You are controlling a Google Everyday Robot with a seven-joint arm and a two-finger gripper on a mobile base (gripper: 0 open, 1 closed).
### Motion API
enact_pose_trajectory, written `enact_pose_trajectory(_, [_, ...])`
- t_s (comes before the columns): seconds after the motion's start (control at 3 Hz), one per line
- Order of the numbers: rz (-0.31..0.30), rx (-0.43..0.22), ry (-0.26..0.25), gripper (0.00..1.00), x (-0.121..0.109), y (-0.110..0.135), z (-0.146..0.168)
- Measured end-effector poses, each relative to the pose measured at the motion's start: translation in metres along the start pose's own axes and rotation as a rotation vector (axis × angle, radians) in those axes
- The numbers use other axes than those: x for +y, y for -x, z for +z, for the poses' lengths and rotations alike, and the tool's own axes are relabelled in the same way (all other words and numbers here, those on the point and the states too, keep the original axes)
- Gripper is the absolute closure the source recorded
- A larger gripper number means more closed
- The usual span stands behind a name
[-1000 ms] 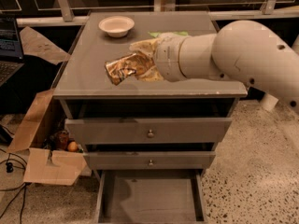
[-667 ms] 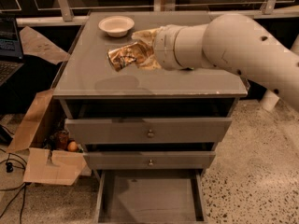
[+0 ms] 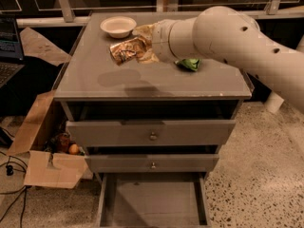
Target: Pick orange can from bottom drawer and place on counter
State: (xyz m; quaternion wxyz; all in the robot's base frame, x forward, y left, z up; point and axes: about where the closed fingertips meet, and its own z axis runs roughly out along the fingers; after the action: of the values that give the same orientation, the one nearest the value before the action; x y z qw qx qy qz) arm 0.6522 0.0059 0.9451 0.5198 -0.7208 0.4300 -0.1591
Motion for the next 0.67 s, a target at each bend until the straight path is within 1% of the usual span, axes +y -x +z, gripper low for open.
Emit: enact_pose_trajectory(0.67, [-0.005,-0.043,0.097,1.0,0.018,0.001,0.038])
